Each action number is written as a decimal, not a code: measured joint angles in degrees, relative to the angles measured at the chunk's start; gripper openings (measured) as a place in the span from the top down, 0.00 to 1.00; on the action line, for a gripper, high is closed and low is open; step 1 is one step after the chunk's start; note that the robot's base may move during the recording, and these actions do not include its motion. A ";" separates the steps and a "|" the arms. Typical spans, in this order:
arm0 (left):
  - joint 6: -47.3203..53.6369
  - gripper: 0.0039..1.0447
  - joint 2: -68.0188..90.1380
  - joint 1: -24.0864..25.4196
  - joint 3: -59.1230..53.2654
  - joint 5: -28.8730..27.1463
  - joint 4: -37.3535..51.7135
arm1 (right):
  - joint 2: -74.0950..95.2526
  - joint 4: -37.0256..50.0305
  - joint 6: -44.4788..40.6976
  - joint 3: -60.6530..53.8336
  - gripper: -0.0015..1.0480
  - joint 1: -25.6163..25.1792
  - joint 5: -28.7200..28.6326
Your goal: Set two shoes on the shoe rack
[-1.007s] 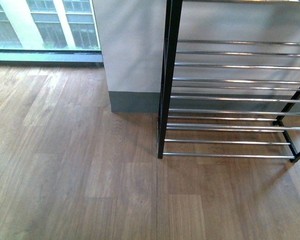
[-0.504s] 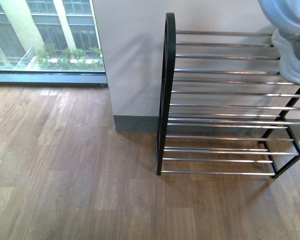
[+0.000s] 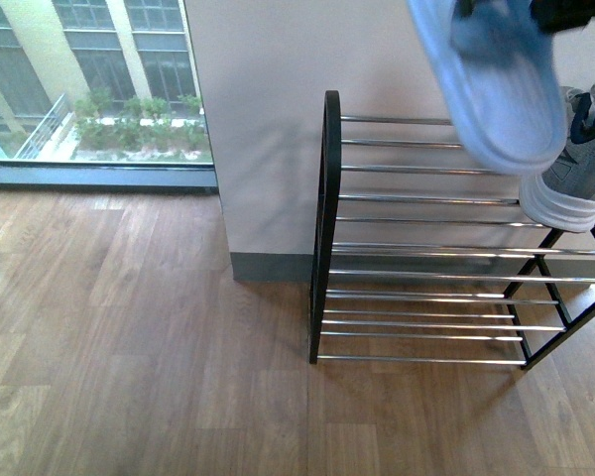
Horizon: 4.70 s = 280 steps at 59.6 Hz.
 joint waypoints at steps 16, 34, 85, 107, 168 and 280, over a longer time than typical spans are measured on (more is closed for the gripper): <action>0.00 0.99 0.00 0.00 0.00 -0.02 0.00 | 11.65 -2.25 3.23 6.60 0.98 -0.39 4.55; 0.00 0.99 0.00 0.00 0.00 -0.02 0.00 | 22.84 -5.62 7.32 15.82 0.98 -2.58 6.51; 0.00 0.99 0.00 0.00 0.00 -0.02 0.00 | 37.77 -5.90 -0.37 30.64 0.98 -9.75 9.35; 0.00 0.99 0.00 0.00 0.00 -0.02 0.00 | 37.81 -5.20 -2.32 31.47 0.98 -10.56 8.28; 0.00 0.99 0.00 0.00 0.00 -0.02 0.00 | -5.57 20.26 7.78 -11.61 0.09 -10.99 -18.29; 0.00 0.99 0.00 0.00 0.00 0.00 0.00 | -73.44 22.80 5.51 -63.39 0.98 -9.22 -21.31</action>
